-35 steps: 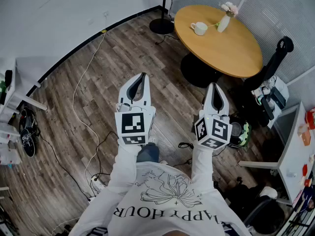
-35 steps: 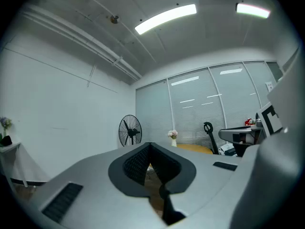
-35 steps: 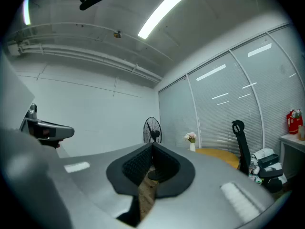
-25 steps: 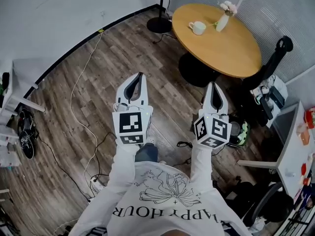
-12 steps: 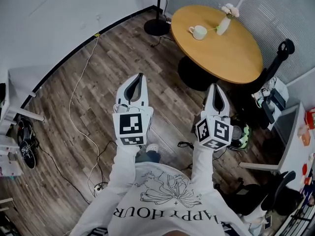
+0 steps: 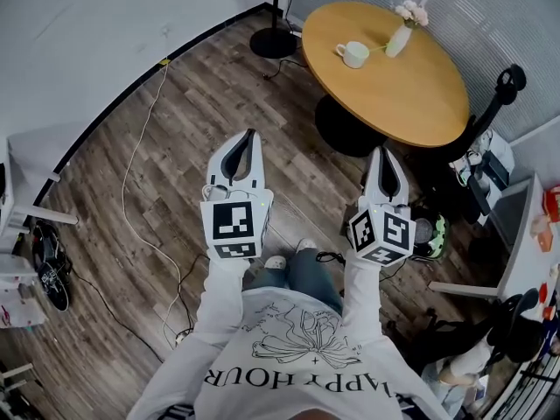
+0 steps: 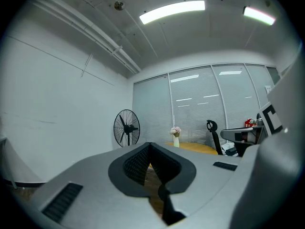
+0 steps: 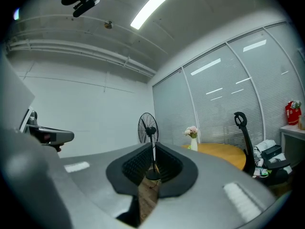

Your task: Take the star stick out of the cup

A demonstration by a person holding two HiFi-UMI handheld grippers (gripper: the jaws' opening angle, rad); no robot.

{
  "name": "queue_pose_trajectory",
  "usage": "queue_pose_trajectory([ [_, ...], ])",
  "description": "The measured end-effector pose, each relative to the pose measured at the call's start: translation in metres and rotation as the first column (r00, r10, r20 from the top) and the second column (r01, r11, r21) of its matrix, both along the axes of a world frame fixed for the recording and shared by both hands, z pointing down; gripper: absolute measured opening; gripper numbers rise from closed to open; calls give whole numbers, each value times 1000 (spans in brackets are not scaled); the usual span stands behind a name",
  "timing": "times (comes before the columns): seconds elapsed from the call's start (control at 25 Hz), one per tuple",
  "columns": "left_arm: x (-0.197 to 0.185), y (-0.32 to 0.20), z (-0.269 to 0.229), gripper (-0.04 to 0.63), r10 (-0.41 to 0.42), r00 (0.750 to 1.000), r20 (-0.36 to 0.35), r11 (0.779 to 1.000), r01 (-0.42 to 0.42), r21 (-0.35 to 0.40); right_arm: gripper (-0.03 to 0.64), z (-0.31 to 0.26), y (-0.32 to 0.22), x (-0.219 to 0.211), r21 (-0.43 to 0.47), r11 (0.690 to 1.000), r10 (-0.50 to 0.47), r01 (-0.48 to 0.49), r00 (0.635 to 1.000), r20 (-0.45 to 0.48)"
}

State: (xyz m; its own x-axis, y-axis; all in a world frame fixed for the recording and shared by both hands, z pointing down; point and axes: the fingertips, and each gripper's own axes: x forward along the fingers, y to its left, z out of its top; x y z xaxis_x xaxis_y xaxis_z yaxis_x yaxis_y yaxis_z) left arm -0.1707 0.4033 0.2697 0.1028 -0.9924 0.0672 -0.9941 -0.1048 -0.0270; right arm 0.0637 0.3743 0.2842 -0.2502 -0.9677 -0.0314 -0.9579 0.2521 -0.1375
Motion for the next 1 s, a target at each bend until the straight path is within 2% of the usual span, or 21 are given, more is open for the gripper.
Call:
queue_pose_trajectory([
  [0.44,3,-56,8,6,-11,1000,13,1000,11,-18,15,11,-64,4,-20,1000,-4,5,1000,13],
  [0.68,1,-109,6,6,-47,999,11,999,47,-7,15,10,-125,10,-10,1000,-15,15,999,41],
  [1.0,16,-188,3,6,-68,997,31,998,68,3,15,7,-211,32,3,1000,-28,28,999,42],
])
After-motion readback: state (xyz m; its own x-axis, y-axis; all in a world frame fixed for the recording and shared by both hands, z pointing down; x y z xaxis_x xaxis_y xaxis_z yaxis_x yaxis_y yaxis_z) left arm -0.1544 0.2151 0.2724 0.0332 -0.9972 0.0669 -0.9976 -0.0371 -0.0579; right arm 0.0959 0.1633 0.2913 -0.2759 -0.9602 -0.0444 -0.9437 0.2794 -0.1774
